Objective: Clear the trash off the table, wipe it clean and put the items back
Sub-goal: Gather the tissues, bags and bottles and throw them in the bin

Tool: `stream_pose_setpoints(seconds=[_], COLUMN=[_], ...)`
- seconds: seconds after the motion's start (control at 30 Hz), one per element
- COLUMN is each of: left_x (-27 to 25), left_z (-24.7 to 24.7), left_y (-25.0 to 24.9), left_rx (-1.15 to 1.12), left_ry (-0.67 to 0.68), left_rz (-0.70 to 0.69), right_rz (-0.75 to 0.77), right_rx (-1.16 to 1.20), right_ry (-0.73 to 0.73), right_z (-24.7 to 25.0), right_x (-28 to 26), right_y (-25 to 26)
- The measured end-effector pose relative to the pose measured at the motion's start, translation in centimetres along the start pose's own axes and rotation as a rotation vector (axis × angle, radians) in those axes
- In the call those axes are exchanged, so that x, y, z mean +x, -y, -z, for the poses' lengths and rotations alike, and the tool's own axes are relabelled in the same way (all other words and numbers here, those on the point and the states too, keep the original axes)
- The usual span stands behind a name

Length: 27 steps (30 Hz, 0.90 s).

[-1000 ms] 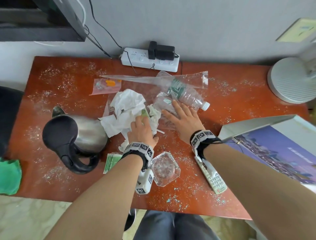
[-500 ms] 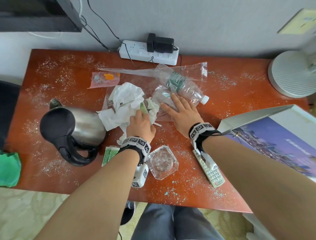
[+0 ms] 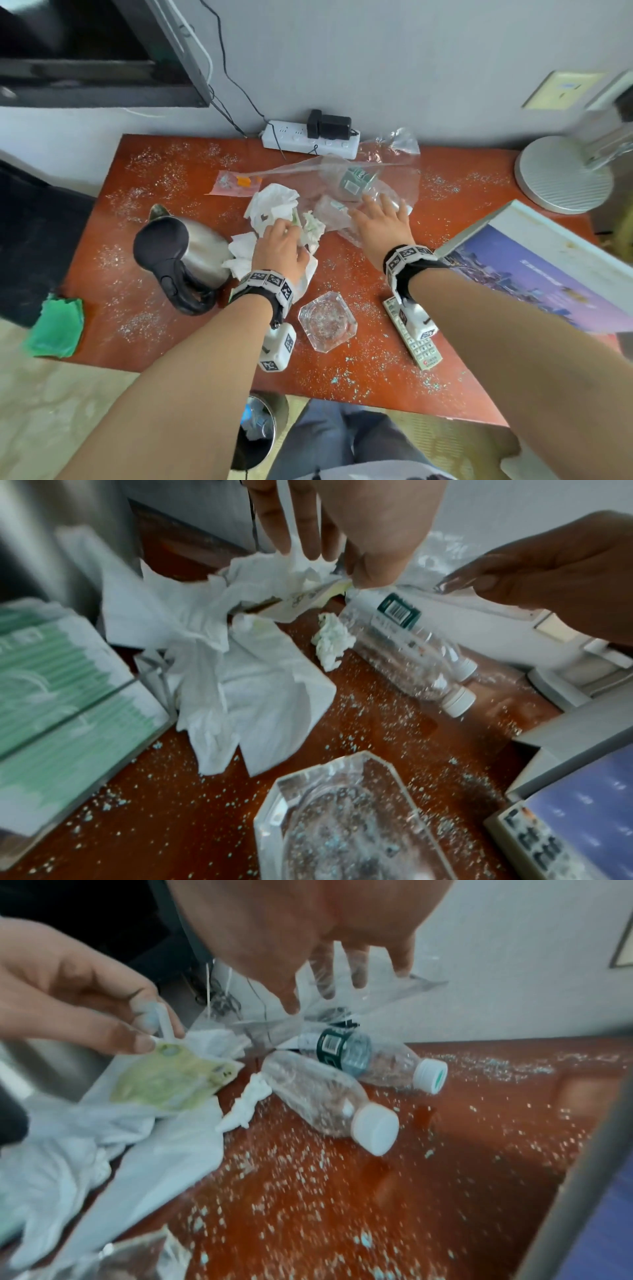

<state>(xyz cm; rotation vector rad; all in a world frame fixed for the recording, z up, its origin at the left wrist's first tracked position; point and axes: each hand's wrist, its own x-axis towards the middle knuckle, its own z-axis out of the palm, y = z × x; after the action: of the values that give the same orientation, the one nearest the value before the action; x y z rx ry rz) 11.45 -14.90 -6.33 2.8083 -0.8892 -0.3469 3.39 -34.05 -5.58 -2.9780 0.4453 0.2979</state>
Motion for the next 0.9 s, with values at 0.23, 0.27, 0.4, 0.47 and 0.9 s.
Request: stream_pose_setpoints(seconds=[0.23, 0.27, 0.4, 0.47, 0.9], left_x=[-2.3, -2.6, -4.0, -5.0, -12.7], left_z=[4.2, 4.7, 6.2, 6.8, 10.8], left_y=[-1.5, -1.6, -1.9, -2.1, -0.1], left_rx=[-0.156, -0.167, -0.194, -0.212, -0.241], left_ry=[-0.203, -0.234, -0.301, -0.322, -0.34], left_rz=[0.042, 0.061, 0.113, 0.128, 0.0], right_rz=[-0.019, -0.023, -0.059, -0.063, -0.13], right_rx=[-0.05, -0.055, -0.082, -0.08, -0.181], right_ry=[-0.096, -0.117, -0.169, -0.177, -0.353], right_z=[5.4, 5.6, 6.9, 7.5, 12.1], right_x=[-2.2, -2.6, -4.5, -5.7, -14.6], right_y=[0.2, 0.1, -0.1, 0.2, 6.5])
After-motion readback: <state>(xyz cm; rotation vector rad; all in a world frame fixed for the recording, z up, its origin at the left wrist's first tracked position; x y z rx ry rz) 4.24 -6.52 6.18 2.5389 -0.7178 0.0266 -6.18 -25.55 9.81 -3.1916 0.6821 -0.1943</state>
